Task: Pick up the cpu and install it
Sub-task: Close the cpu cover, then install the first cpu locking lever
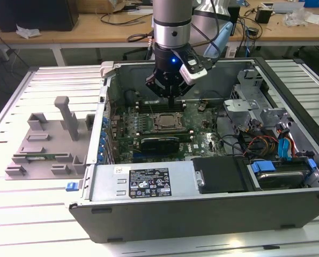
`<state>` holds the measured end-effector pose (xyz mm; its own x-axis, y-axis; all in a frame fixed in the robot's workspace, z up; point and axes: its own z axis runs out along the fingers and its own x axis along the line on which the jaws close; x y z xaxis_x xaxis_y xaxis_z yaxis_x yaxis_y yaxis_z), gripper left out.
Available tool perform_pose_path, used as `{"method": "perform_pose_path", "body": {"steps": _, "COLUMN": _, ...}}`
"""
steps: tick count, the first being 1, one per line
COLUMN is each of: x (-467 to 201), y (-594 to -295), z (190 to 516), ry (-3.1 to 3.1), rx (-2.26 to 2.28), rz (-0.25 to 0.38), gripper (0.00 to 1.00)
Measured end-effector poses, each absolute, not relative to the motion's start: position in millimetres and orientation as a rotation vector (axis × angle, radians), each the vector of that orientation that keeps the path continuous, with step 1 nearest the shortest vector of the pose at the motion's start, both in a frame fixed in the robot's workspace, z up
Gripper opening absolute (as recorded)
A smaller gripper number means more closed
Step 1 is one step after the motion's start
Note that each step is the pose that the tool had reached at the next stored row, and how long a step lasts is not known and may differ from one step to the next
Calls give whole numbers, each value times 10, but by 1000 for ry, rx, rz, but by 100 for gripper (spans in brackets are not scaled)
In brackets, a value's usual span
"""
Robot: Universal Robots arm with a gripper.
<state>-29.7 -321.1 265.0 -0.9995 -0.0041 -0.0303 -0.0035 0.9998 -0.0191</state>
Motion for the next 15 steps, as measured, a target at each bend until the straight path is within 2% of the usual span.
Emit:
{"method": "perform_pose_path", "body": {"steps": 10, "x": -298, "y": -3211, "z": 2649, "ry": 3111, "rx": -6, "rz": -30, "gripper": 11}}
{"method": "perform_pose_path", "body": {"steps": 15, "x": -505, "y": -3211, "z": 2649, "ry": 3111, "rx": -6, "rz": -30, "gripper": 11}}
